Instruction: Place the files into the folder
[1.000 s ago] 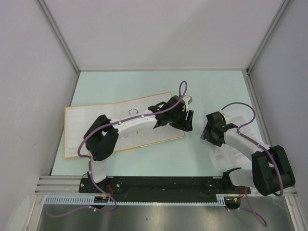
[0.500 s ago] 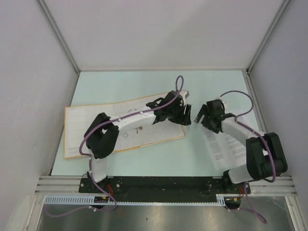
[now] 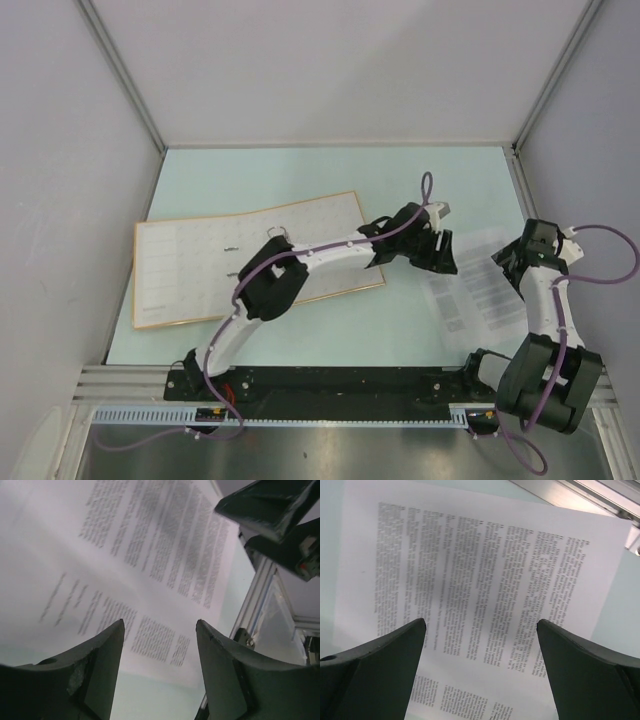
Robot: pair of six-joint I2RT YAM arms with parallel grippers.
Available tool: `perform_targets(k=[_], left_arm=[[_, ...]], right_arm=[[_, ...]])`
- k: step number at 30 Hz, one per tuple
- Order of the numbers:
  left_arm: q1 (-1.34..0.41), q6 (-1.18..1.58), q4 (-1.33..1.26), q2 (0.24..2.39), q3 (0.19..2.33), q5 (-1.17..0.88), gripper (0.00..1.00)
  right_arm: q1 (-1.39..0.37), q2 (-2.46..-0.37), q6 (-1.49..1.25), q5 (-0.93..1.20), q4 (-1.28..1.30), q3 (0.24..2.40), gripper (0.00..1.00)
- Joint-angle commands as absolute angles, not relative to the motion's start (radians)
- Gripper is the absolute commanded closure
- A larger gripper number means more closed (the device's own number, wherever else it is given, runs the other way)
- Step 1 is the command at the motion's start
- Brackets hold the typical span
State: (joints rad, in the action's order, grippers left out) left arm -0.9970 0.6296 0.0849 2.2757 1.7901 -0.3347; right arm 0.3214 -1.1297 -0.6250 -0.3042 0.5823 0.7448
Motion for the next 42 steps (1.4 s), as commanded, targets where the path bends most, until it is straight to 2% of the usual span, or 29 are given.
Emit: perform_targets(k=[1, 5, 13, 22, 30, 42], left_arm=[[-1.032, 0.784, -0.076, 2.385, 1.936, -0.416, 0.36], [-1.052, 0.934, -0.215, 2.473, 2.000, -0.449, 0.37], [-1.066, 1.104, -0.175, 2.647, 2.161, -0.396, 0.38], [-1.069, 1.218, -0.048, 2.641, 2.155, -0.293, 0.38], [-1.069, 1.232, -0.012, 2.660, 2.161, -0.282, 0.38], [-1.069, 1.213, -0.008, 2.672, 2.161, -0.288, 0.38]], right_arm=[[0.377, -1.170, -0.697, -0.337, 0.659, 0.724, 0.00], [0.509, -1.152, -0.710, -0.315, 0.663, 0.686, 0.00], [0.594, -1.054, -0.715, -0.299, 0.629, 0.627, 0.00], [0.673, -1.115, -0.709, -0.232, 0.546, 0.561, 0.00], [0.755, -1.072, -0.718, -0.160, 0.485, 0.486, 0.00], [0.729, -1.062, -0.678, 0.035, 0.370, 0.417, 0.00]])
